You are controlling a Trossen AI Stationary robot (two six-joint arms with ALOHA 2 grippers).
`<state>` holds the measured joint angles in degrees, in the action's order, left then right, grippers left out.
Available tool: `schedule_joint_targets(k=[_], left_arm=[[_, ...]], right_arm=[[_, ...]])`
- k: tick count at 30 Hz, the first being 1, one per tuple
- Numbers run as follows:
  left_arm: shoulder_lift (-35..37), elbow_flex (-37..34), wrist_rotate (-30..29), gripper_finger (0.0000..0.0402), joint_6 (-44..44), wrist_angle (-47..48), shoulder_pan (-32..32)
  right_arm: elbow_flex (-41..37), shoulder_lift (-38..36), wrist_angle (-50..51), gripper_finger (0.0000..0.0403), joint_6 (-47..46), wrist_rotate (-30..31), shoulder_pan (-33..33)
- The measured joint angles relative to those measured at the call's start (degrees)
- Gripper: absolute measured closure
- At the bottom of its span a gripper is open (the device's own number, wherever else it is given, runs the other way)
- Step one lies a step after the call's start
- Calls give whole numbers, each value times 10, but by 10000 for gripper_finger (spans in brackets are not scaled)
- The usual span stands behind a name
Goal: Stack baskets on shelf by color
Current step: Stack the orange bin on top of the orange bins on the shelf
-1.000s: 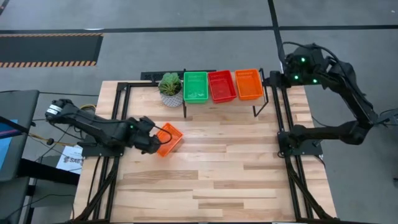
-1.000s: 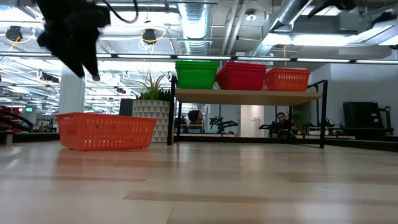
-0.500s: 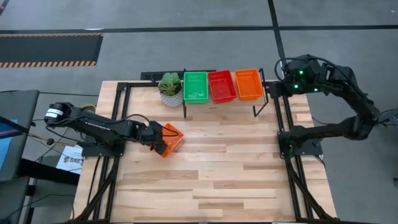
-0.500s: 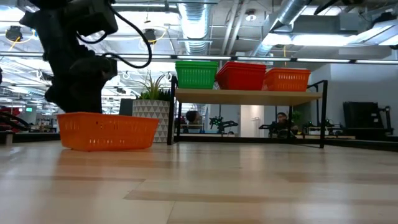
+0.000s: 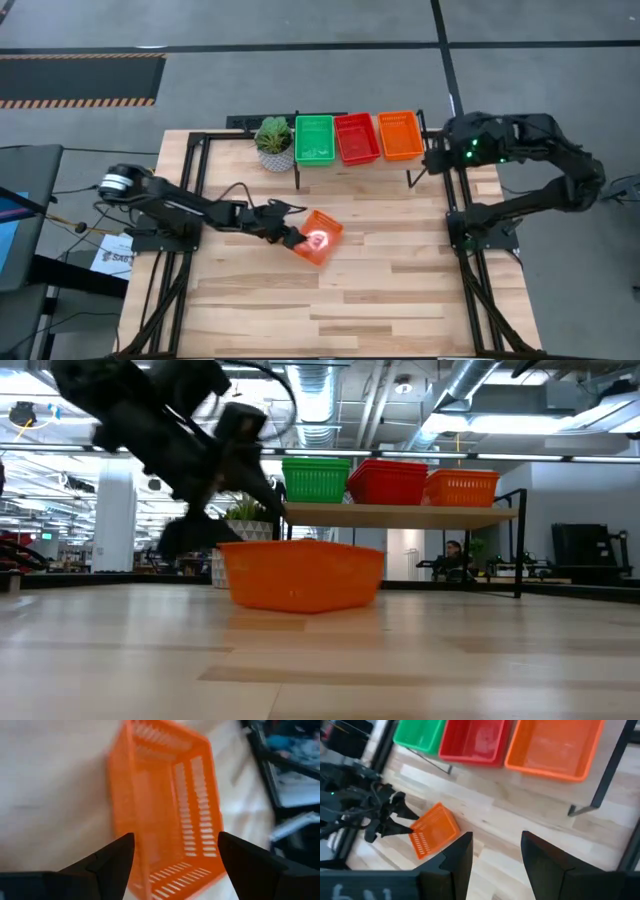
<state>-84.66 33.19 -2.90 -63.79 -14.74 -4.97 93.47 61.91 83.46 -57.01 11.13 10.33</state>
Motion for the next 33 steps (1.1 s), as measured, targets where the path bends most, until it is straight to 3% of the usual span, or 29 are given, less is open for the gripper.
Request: schedule_joint_targets(k=[3,9,17,21,27,33], left_arm=[[-80,28,71,128,-8,-59,5],[-197,146,182,128,40,-76,5],[-232,308,260,128,107,-49,7],[-206,348,298,128,129,32,9],[-123,365,308,128,185,231,9],[21,365,231,128,239,383,8]], right_arm=[[0,20,15,217,-43,34,-59],[0,74,21,217,-120,79,-166],[0,159,61,217,-264,108,-289],[0,204,65,217,-326,111,-340],[0,260,60,217,-366,102,-384],[-4,281,-13,217,-305,52,-379]])
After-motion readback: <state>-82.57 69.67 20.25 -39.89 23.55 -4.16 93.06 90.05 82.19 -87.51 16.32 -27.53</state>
